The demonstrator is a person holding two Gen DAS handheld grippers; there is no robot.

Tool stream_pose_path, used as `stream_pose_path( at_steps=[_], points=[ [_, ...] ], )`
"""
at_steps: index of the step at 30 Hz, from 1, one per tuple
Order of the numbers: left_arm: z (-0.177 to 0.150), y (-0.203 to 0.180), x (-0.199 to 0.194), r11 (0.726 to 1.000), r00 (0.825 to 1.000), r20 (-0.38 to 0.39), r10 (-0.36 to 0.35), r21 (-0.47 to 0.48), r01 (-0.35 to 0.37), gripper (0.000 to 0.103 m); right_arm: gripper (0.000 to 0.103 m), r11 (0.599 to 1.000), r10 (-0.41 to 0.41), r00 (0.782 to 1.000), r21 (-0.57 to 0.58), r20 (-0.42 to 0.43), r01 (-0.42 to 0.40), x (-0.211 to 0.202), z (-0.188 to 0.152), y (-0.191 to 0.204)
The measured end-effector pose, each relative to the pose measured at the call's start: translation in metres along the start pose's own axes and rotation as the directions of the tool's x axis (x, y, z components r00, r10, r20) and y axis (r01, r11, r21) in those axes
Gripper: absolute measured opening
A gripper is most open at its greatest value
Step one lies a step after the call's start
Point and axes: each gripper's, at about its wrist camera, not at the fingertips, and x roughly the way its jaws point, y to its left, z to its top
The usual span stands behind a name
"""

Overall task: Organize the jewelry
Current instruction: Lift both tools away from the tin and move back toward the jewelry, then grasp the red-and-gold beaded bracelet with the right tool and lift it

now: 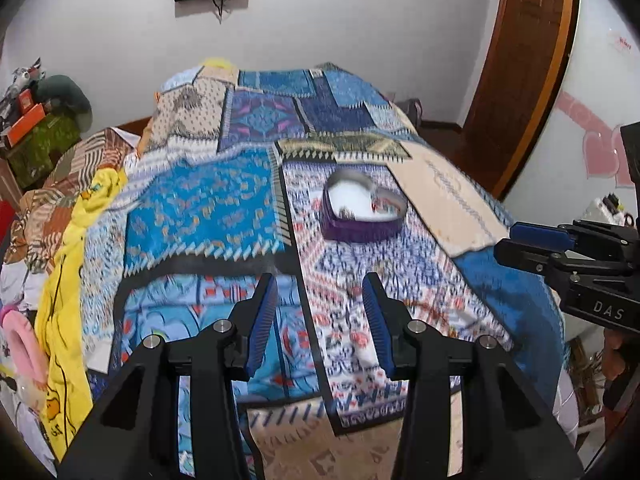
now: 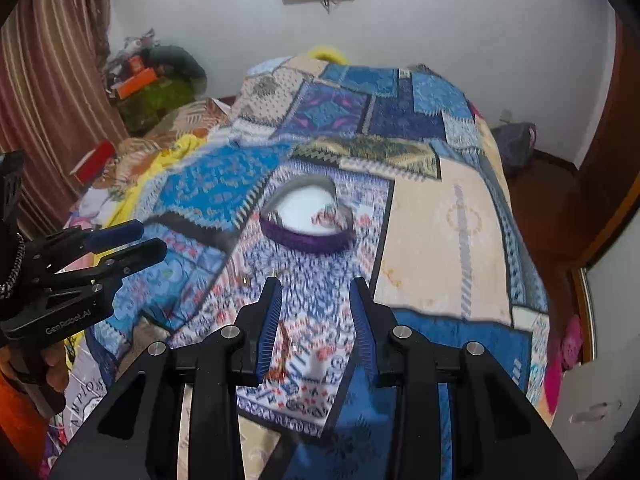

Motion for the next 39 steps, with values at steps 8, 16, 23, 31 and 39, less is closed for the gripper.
stream_pose_path(
  at_steps=[8,16,23,31,39],
  points=[
    [-0.029,0.001,0.016,1.000,0.997,-0.074,-0.005,-0.023,0.004,0.043,0.032,1.000,0.005,0.992,-0.019,-0.125,-0.007,0.034,-0.030,0.007],
    [-0.045,0.008,0.023,0.998,0.994,-0.102,-0.025,-0.064,0.018,0.043,0.032,1.000,0.021,0.989,-0.008,-0.150,-0.022,0.038,-0.049,0.008],
    [-0.053,-0.001,0.031,0.998,0.992,-0.118,-0.038,-0.061,0.031,0.043,0.032,0.999,0.053,0.988,0.015,-0.144,-0.052,0.040,-0.052,0.014],
    [-0.057,-0.003,0.029,0.999,0.993,-0.114,-0.027,-0.039,0.023,0.043,0.032,0.998,0.055,0.987,-0.010,-0.151,-0.057,0.049,-0.046,0.025],
    [-0.057,0.006,0.028,0.998,0.994,-0.106,-0.016,-0.056,0.010,0.043,0.032,0.997,0.078,0.987,-0.017,-0.139,-0.081,0.056,-0.021,0.023]
  ],
)
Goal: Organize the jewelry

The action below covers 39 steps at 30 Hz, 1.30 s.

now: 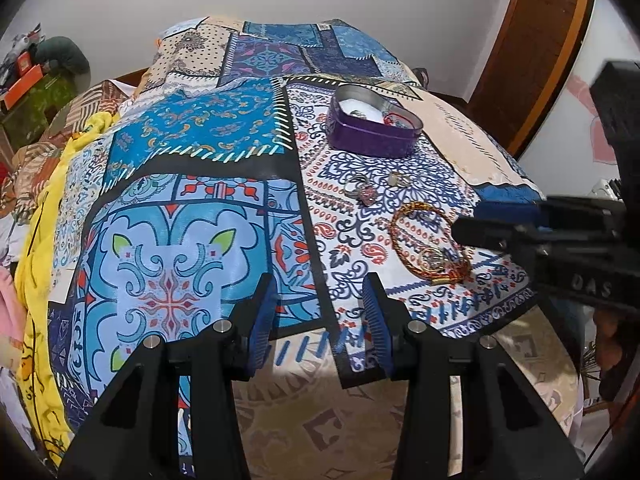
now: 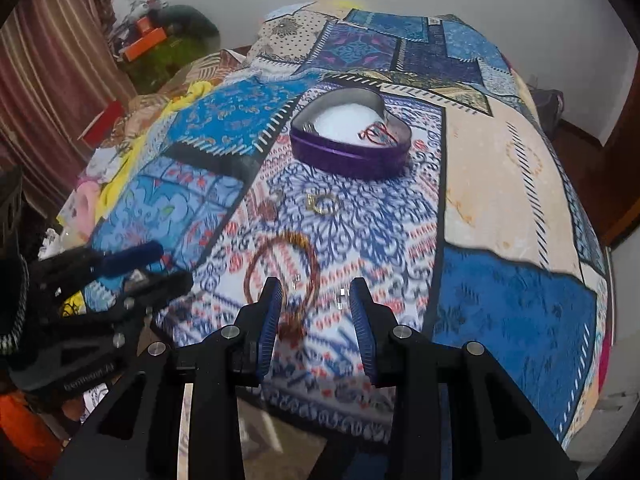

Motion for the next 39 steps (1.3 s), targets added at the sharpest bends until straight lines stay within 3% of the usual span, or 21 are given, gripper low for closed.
stream_pose_path(
  at_steps=[5,12,16,23,32,39],
  points=[
    [0.002,0.003,0.004,1.000,1.000,0.001,-0.007,-0.010,0.007,0.043,0.032,0.999,-0.001,0.999,-0.054,-0.035,-0.001,0.018,0.014,0.005],
    [0.007,0.008,0.011,1.000,1.000,-0.004,-0.011,-0.019,0.011,0.043,0.032,0.991,0.057,0.994,-0.117,-0.092,-0.067,0.038,0.021,0.011],
    [0.008,0.009,0.012,1.000,1.000,-0.005,-0.012,-0.025,0.012,0.043,0.009,0.989,0.054,0.995,-0.134,-0.085,-0.066,0.038,0.019,0.012],
    [0.009,0.004,0.006,1.000,1.000,-0.001,-0.010,-0.011,0.010,0.043,0.006,0.990,0.041,0.998,-0.131,-0.049,-0.047,0.025,0.016,0.013],
    [0.017,-0.014,-0.002,0.998,0.999,0.000,-0.054,0.012,0.054,0.043,0.006,0.999,0.010,0.995,-0.050,0.101,-0.005,-0.034,0.015,-0.014],
    [0.014,-0.042,0.004,0.994,0.996,-0.035,-0.085,0.068,0.087,0.043,0.006,0.999,-0.036,0.993,0.032,0.115,0.032,-0.043,-0.002,-0.042]
  ],
)
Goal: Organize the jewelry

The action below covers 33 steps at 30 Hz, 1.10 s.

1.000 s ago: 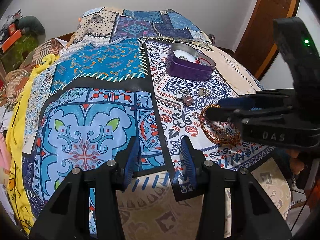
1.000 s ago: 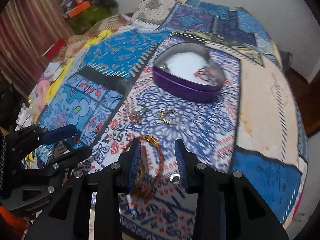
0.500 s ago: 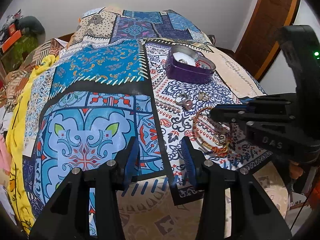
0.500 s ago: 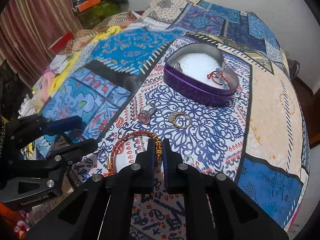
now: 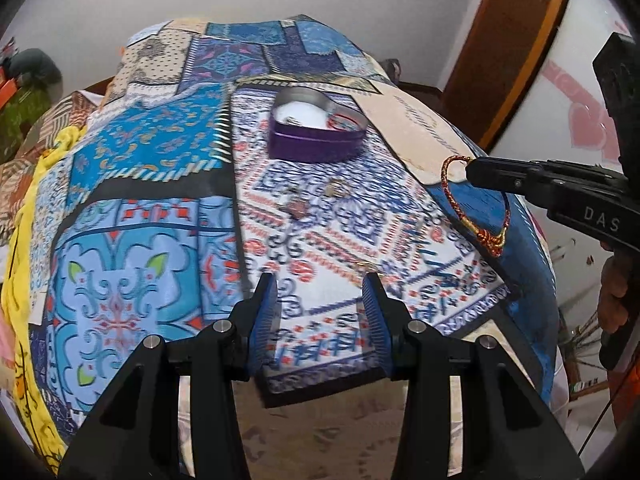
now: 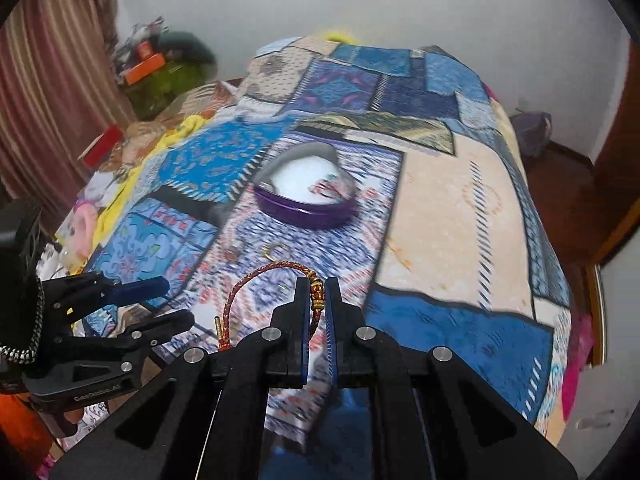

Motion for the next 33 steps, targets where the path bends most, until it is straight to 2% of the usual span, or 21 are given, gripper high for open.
stream_pose_path(
  at_steps=[7,12,16,20,24,31,32,33],
  points=[
    [0.002,-0.012,0.019,0.998,0.997,-0.056,-0.059,0.005,0.060,0.043,0.006,0.998,-0.016,1.000,0.059,0.003,0.015,-0.007,-0.018,-0.024],
    [0.006,-0.011,0.028,0.996,0.994,-0.052,-0.093,-0.022,0.092,0.043,0.006,0.996,0.002,1.000,0.094,0.005,-0.002,-0.009,-0.026,-0.035],
    [0.007,-0.016,0.034,0.998,0.997,-0.060,-0.058,0.007,0.059,0.033,0.006,0.994,0.012,1.000,0.108,0.004,-0.012,-0.009,-0.030,-0.039],
    [0.007,-0.020,0.036,0.997,0.996,-0.064,-0.061,0.034,0.063,0.021,0.006,0.994,0.016,1.000,0.108,0.000,-0.015,-0.007,-0.032,-0.037],
    [0.007,-0.024,0.035,0.997,0.997,-0.062,-0.056,0.058,0.059,0.020,0.006,0.994,0.019,1.000,0.104,0.002,-0.019,-0.007,-0.033,-0.034],
    [0.008,-0.023,0.027,0.998,0.997,-0.046,-0.059,0.036,0.061,0.020,0.006,0.996,0.015,1.000,0.091,0.023,-0.017,-0.014,-0.027,-0.030],
    [0.008,-0.023,0.024,0.998,0.998,-0.039,-0.054,0.037,0.055,0.016,0.006,0.996,0.014,1.000,0.090,0.027,-0.016,-0.016,-0.026,-0.030],
    [0.008,-0.022,0.022,0.998,0.998,-0.033,-0.055,0.039,0.056,0.006,0.006,0.996,0.012,0.999,0.090,0.030,-0.015,-0.016,-0.024,-0.029]
  ],
)
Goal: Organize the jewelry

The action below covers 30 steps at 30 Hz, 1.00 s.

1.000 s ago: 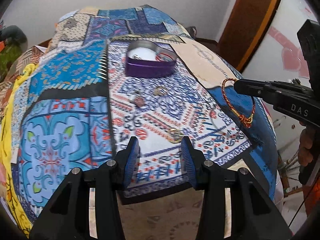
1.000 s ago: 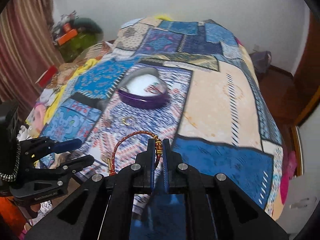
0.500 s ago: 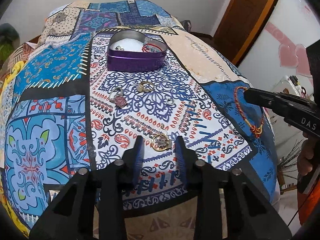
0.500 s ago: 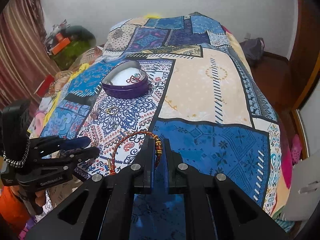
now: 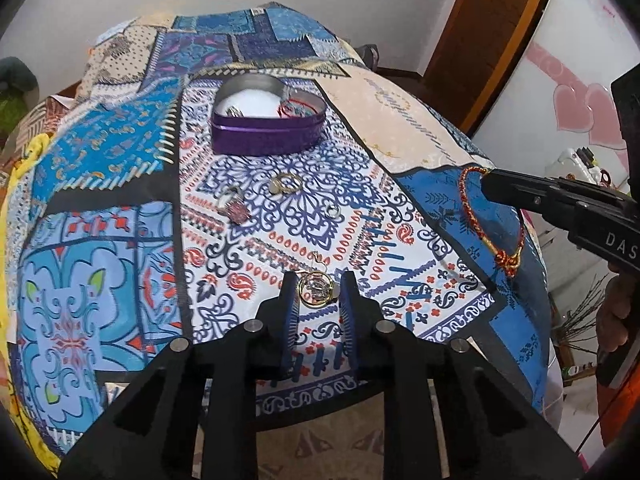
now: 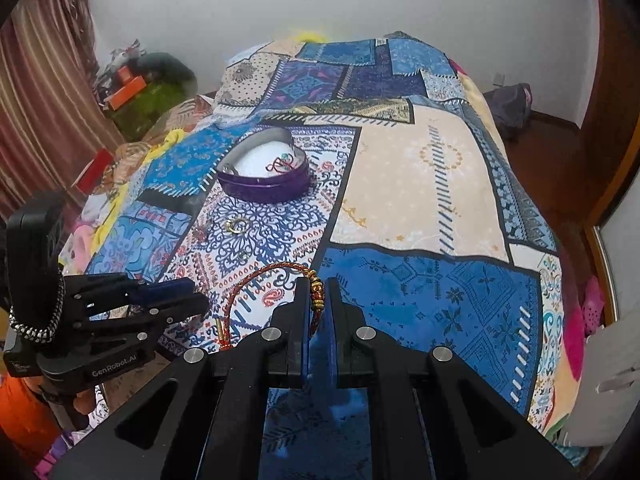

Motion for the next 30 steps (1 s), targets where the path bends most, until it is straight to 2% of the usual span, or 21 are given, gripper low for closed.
stream_pose_path(
  at_steps=[4,12,13,15,16,17,22,27,30],
  points=[
    [0.003,0.005,-0.009,1.000,1.000,0.019,-0.009,-0.014,0.009,0.006,0.006,1.000,-0.002,1.000,-0.001,0.015,0.002,-0.003,0.005,0.004],
    [0.005,0.019,-0.023,1.000,0.999,0.037,0.020,-0.023,-0.019,0.006,0.006,1.000,-0.003,1.000,-0.017,0.022,0.003,0.000,0.010,0.014],
    [0.004,0.019,-0.023,1.000,0.999,0.032,0.021,-0.021,-0.021,0.010,0.006,1.000,-0.002,1.000,-0.020,0.020,0.003,0.001,0.010,0.015],
    [0.000,0.020,-0.021,1.000,1.000,0.016,0.021,-0.015,-0.021,0.026,0.006,1.000,0.000,1.000,-0.024,0.013,0.000,0.003,0.011,0.016],
    [-0.002,0.020,-0.019,1.000,1.000,0.012,0.020,-0.014,-0.020,0.039,0.006,1.000,0.002,1.000,-0.027,0.009,-0.002,0.005,0.011,0.017],
    [-0.004,0.019,-0.018,1.000,1.000,0.009,0.020,-0.012,-0.019,0.044,0.006,1.000,0.003,1.000,-0.028,0.006,-0.003,0.006,0.011,0.017],
    [-0.008,0.019,-0.002,0.999,0.999,-0.033,0.027,-0.021,-0.028,0.044,0.006,1.000,0.009,1.000,-0.024,-0.008,-0.010,0.011,0.009,0.018],
    [-0.011,0.024,-0.001,0.999,0.999,-0.020,0.027,-0.033,-0.027,0.044,0.006,1.000,0.003,1.000,-0.029,-0.021,-0.003,0.014,0.008,0.017],
    [-0.012,0.026,0.001,0.999,0.999,-0.018,0.033,-0.024,-0.033,0.038,0.006,1.000,0.004,1.000,-0.019,-0.028,-0.004,0.017,0.008,0.015]
  ],
)
